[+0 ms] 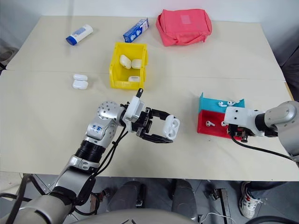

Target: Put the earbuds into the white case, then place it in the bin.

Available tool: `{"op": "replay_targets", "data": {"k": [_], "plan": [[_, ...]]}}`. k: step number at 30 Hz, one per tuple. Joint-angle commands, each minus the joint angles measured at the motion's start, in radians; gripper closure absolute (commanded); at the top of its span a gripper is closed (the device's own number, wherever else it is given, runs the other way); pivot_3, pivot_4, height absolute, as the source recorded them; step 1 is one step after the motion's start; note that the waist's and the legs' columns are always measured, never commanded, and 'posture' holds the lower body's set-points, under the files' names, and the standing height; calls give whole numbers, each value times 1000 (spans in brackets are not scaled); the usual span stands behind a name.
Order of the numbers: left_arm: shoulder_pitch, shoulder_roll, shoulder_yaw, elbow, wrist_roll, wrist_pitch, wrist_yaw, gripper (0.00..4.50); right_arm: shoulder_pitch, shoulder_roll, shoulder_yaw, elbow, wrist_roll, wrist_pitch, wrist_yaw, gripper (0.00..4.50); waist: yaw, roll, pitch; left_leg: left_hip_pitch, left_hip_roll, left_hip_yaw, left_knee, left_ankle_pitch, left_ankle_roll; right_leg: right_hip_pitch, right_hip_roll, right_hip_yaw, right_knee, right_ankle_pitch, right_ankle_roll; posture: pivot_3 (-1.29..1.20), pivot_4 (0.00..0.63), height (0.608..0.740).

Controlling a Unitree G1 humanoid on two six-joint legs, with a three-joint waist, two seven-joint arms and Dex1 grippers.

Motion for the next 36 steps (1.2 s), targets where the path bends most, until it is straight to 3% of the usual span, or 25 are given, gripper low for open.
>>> {"op": "replay_targets", "data": {"k": [1,13,16,25,31,36], "plan": [[5,-1,-6,-48,-22,2,5,1703,-15,-2,-8,4,-16,-20,12,3210,0,0,0,0,0,0,0,0,0,0,0,0,0,0,0,0,150,740],[14,0,-7,-61,-22,9,13,1703,-13,6,-11,8,-23,-29,28,3210,0,0,0,0,0,0,0,0,0,0,0,0,0,0,0,0,150,740],[13,0,-8,-58,-22,8,16,1703,-11,7,-11,9,-24,-29,28,3899,0,0,0,0,0,0,0,0,0,0,0,0,0,0,0,0,150,740],[0,-6,-7,-35,-19,-1,19,1703,14,6,-45,-10,-14,2,-2,3899,0,0,0,0,0,0,0,0,0,0,0,0,0,0,0,0,150,740],[-36,-29,1,47,-18,-36,5,1703,145,17,-360,-305,213,293,-3,3899,4,1,-1,0,0,0,1,0,0,0,0,0,1,0,0,0,150,740],[-89,-70,13,157,-19,-76,-12,1703,192,202,-631,-594,492,496,-76,3899,9,1,0,0,0,-2,2,0,-1,2,0,-1,0,0,0,0,150,740]]}}
